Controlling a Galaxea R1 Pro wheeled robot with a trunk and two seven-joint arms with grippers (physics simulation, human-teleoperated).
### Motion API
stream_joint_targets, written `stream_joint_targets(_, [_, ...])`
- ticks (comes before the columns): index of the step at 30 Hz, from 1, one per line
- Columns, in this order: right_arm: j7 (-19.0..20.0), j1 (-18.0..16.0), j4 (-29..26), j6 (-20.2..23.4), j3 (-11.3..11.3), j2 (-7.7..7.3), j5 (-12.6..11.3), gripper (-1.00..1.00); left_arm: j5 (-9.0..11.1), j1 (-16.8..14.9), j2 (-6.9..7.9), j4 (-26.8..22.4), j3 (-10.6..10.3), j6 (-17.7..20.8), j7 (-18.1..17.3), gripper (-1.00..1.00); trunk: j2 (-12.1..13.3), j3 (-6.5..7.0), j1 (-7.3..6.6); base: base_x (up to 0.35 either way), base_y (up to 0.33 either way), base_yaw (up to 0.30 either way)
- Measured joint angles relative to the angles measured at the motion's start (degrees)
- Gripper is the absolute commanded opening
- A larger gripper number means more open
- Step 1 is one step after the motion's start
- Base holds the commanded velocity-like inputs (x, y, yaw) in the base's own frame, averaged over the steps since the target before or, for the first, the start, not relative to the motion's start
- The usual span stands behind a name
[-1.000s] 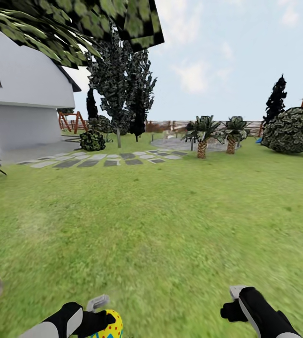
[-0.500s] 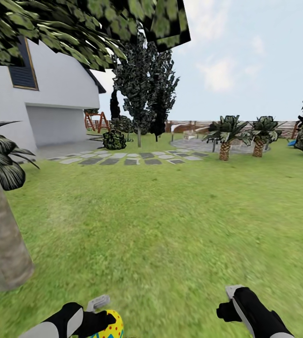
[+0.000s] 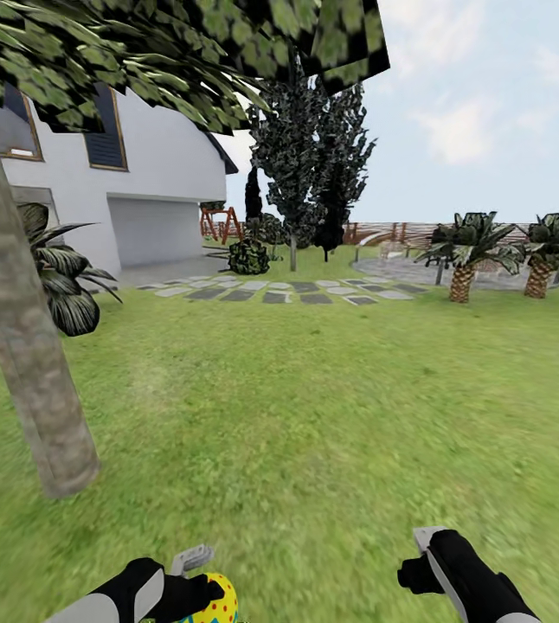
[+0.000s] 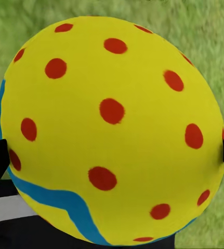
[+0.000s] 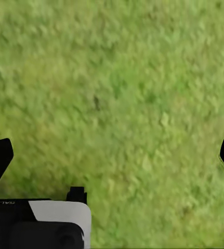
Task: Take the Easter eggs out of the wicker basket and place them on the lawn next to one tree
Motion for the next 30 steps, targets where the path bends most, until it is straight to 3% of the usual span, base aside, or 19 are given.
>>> stream_joint_targets(30, [0.0, 0.0, 0.09, 0.0, 0.02, 0.32, -0.01, 1.0, -0.05, 0.0, -0.56, 0.27, -0.09, -0.01, 0.08, -1.0, 0.0, 0.0, 0.0, 0.0, -0.332, 0.295])
